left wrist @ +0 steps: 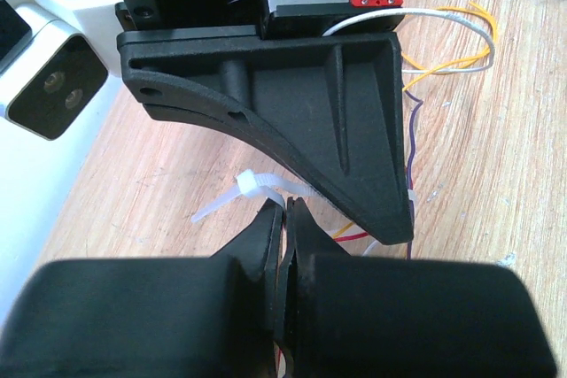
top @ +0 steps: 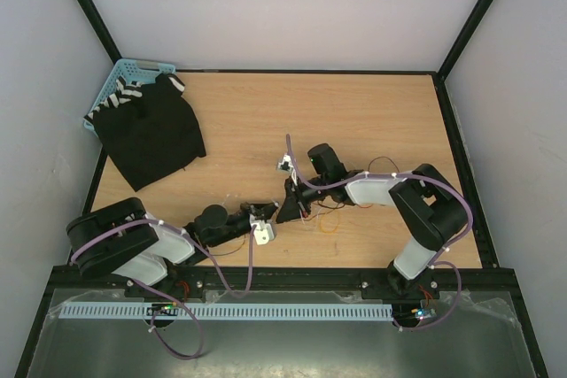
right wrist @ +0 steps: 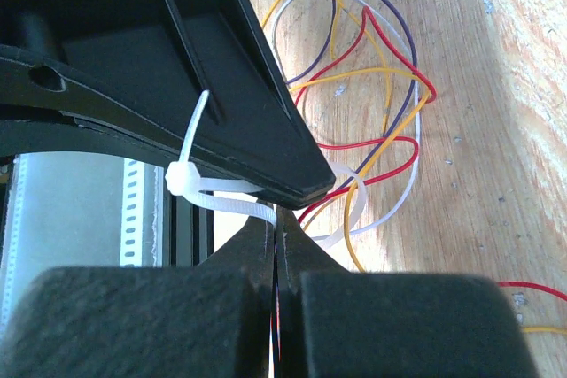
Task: Zip-tie the wires
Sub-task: Tie the cable at the center of the board.
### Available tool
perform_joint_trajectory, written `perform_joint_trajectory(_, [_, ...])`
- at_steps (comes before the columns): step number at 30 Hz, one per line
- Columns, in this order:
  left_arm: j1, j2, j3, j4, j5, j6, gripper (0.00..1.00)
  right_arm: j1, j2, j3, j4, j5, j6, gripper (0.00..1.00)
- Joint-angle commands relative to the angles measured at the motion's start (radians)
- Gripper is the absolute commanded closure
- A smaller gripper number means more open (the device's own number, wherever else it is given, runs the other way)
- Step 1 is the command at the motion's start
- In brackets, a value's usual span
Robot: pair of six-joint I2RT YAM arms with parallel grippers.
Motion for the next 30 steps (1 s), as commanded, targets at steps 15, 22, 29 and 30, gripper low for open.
perform_joint_trajectory(15, [-0.027,0.025,0.000,0.009,0.002,0.015,1.00,-0.013,0.009,0.068,-0.039,-0.016,-0.024,1.00])
perform_joint_trajectory(22, [-0.023,-0.002,0.004,0.011,-0.042,-0.047,1.00,-0.013,0.006,0.053,-0.046,-0.011,-0.030,1.00])
perform_joint_trajectory(29, [0.009,-0.005,0.006,0.011,-0.032,-0.126,1.00,-0.013,-0.031,0.006,-0.038,0.013,-0.044,1.00])
perform_joint_trajectory(30, [0.014,-0.004,0.007,0.011,-0.027,-0.135,1.00,-0.013,-0.036,0.000,-0.036,0.016,-0.043,1.00])
